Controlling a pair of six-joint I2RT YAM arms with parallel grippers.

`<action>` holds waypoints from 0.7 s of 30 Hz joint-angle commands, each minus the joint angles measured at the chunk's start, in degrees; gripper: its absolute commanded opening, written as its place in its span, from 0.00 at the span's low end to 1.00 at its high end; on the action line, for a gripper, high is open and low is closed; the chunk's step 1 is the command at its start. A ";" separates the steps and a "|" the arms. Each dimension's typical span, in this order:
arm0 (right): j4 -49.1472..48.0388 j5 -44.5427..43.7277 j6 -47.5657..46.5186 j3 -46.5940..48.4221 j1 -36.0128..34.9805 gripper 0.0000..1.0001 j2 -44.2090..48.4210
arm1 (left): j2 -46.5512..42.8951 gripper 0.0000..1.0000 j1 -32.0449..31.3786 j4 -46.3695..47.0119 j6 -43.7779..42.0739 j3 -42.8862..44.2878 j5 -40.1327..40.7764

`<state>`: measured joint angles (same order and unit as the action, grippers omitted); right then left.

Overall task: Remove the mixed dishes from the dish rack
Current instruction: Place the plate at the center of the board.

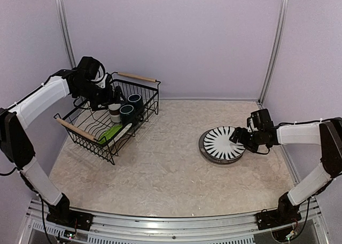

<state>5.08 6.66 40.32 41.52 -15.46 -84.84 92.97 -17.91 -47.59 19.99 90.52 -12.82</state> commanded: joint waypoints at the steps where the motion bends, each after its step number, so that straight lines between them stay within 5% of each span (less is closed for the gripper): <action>1: 4.98 -6.04 -3.28 2.93 -1.39 0.87 -0.97 | 1.34 0.98 0.59 -3.66 -2.06 2.91 4.72; 10: 9.70 -11.72 -6.41 5.41 -2.90 1.00 -1.45 | 6.44 0.98 1.27 -9.35 -3.57 6.08 9.36; 21: 10.95 -12.83 -7.80 4.90 -3.41 1.00 2.47 | 11.03 0.99 0.35 -13.55 -3.77 8.29 15.22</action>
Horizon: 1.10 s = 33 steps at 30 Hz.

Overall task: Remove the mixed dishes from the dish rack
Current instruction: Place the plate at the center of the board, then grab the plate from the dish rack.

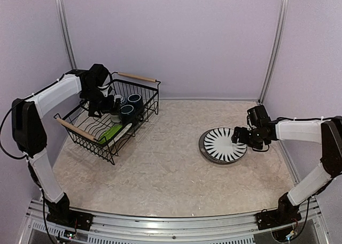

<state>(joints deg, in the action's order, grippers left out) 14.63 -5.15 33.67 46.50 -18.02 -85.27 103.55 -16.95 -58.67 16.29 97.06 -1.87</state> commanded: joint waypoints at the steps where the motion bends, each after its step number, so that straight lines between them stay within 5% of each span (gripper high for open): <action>1: 1.30 -0.96 -1.15 -0.26 -0.92 1.00 3.38 | 0.37 0.99 -0.85 -2.47 0.31 1.81 4.94; 4: -0.18 -0.01 -1.45 -0.97 -1.19 1.00 4.57 | -0.65 0.99 -0.40 -1.90 2.49 0.44 4.04; 15: -6.02 3.39 -1.85 -4.40 -1.75 1.00 4.48 | -11.48 0.97 13.71 9.84 22.84 -13.22 -26.44; 22: -7.46 4.53 -1.60 -5.19 -2.16 1.00 3.93 | -7.37 0.94 12.50 4.48 19.91 -7.42 -23.07; 29: -7.69 4.87 -2.00 -4.88 -2.54 1.00 4.68 | -5.60 0.89 8.87 -3.60 -0.52 -4.39 -1.46; 33: -7.03 5.06 -2.89 -3.10 -2.53 1.00 4.13 | -8.24 0.92 8.62 1.06 -6.21 -10.10 -1.31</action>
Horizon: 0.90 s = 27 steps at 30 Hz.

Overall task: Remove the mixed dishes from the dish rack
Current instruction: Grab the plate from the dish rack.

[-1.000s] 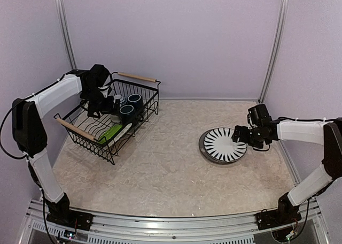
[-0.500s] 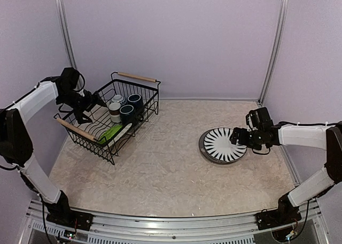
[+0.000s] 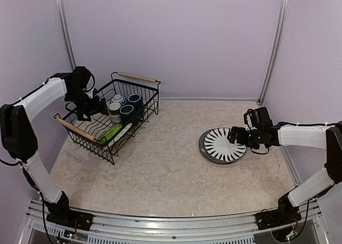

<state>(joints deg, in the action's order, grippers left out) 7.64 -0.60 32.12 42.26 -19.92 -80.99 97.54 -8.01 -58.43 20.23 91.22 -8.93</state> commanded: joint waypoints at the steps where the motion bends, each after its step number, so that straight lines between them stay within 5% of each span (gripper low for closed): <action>1: 0.12 0.51 -1.62 1.83 -0.64 1.00 -0.28 | -2.67 0.92 -0.48 1.99 -12.17 -5.54 4.63; 14: 3.29 5.17 -5.50 6.50 -0.64 1.00 0.57 | -7.52 0.87 -1.86 11.63 -32.79 -17.63 1.42; 27: 1.56 5.20 -4.35 3.88 -0.60 1.00 4.09 | -7.10 0.82 -2.27 13.44 -39.78 -21.16 2.50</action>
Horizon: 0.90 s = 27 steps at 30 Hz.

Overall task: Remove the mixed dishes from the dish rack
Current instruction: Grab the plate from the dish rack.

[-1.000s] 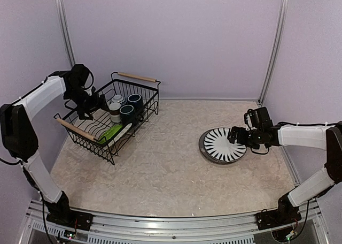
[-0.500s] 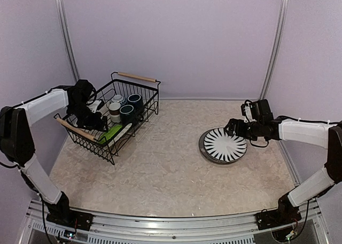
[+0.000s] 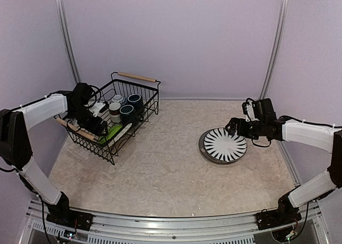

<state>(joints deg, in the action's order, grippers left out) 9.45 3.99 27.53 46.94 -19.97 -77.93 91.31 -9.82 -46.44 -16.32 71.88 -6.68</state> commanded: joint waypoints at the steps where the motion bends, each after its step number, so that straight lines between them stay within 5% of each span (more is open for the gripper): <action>1: -0.16 0.65 0.22 -0.59 -0.59 1.00 1.05 | -0.91 0.82 -0.52 1.72 -3.43 -2.22 0.01; 27: -0.22 1.26 1.23 -0.42 -0.61 1.00 2.03 | 4.14 0.86 -1.30 2.31 -4.43 -1.18 2.20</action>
<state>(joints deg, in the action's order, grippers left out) 9.37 4.97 28.18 46.94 -19.97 -77.34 94.26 -11.03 -43.92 -19.44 69.80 -4.25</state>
